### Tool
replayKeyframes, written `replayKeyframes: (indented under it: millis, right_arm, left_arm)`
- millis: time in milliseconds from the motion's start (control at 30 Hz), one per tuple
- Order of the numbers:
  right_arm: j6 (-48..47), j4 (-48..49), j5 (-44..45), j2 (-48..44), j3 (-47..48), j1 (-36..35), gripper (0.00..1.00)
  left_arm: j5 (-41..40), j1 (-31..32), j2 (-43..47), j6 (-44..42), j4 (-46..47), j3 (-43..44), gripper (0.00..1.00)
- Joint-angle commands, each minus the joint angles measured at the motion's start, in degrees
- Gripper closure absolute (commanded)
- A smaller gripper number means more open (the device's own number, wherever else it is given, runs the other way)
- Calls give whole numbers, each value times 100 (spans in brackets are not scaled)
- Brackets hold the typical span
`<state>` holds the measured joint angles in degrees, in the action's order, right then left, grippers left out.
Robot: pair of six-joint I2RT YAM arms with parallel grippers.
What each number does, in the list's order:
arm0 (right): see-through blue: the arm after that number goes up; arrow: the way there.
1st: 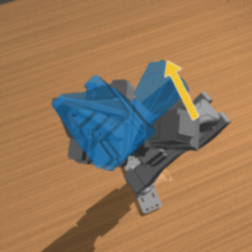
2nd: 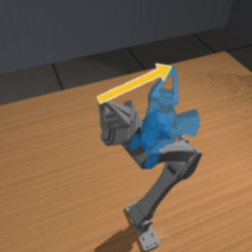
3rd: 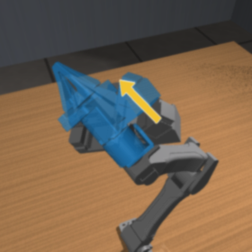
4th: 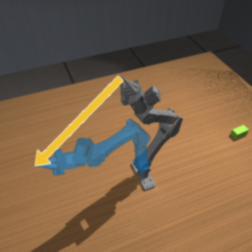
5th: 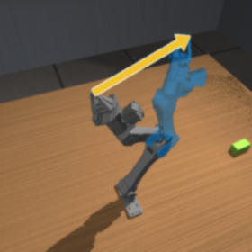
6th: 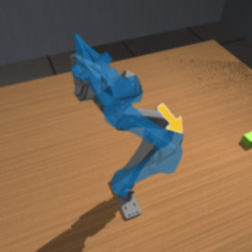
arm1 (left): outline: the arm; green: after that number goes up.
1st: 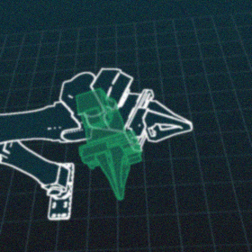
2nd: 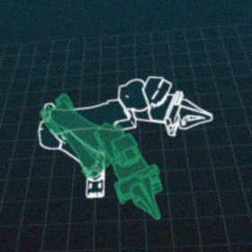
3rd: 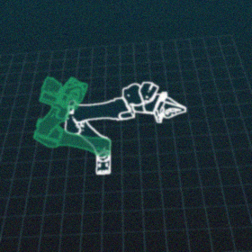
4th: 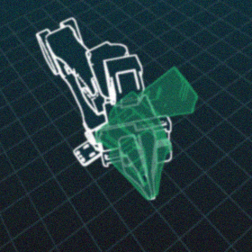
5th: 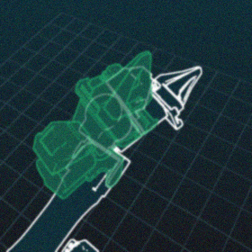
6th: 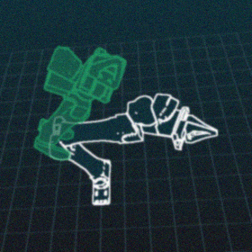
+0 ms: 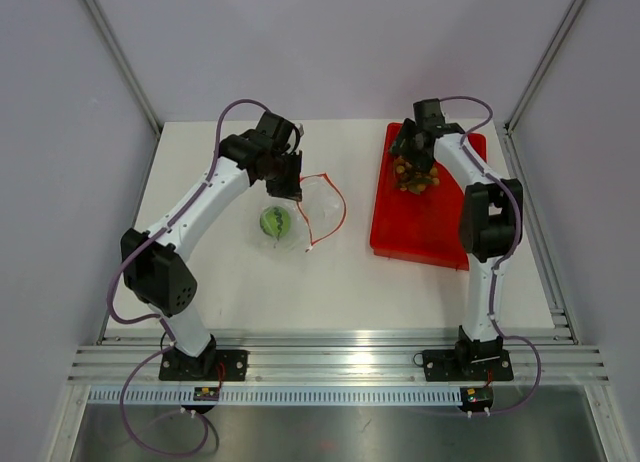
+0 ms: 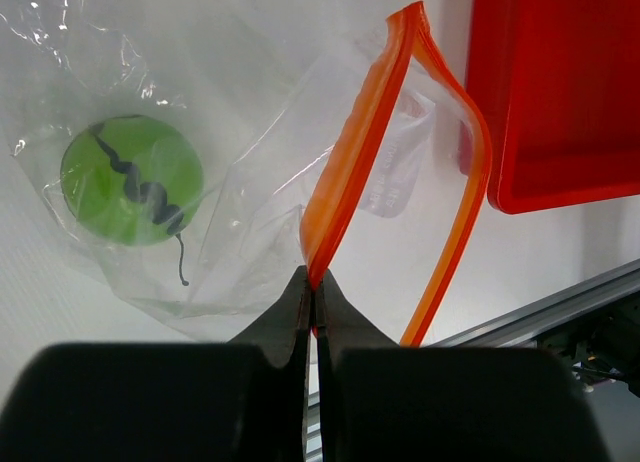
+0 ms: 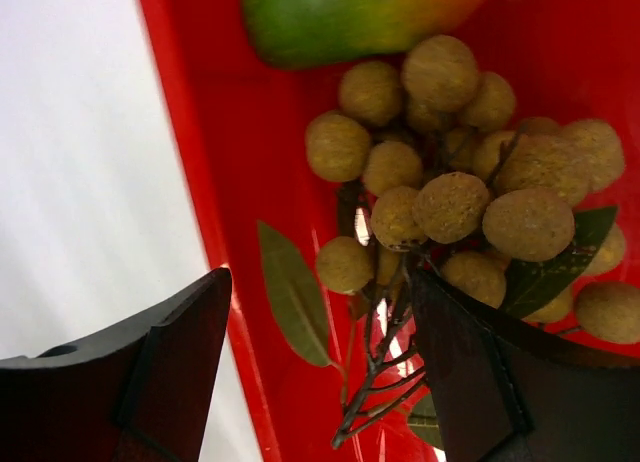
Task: Place the food in the zip-top bag and seal the zipper
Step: Adjust the fake fruit in the bin, then pick up the fake fruit from the bin.
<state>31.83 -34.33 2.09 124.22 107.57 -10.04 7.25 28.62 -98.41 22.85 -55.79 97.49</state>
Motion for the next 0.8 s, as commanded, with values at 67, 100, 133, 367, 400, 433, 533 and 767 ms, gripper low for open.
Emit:
replayKeyframes:
  millis: [67,100,133,367,400,433,533,767]
  right_arm:
    - [341,67,493,-530,-648,239,20]
    - [341,-55,877,-644,-745,274,20]
    - [324,-344,1072,-828,-877,284,21]
    - [174,-945,2085,-1664,-1343,336,20]
    - [139,-883,1989,-1778,-1405,336,21]
    - [95,-761,1936,-1962,-1492,336,21]
    - [112,-698,1743,-2130,-1397,328,21]
    - [323,-523,1120,-1420,-440,328,20]
  left_arm:
    - [22,12,322,-123,77,33,100]
    - [14,12,349,-132,86,33,100]
    - [14,12,401,-123,86,33,100]
    - [66,12,481,-132,103,51,100]
    - [66,12,481,-132,112,59,100]
    - [75,12,489,-141,121,59,100]
    - [49,12,481,-167,138,59,100]
    - [22,12,332,-202,139,121,100]
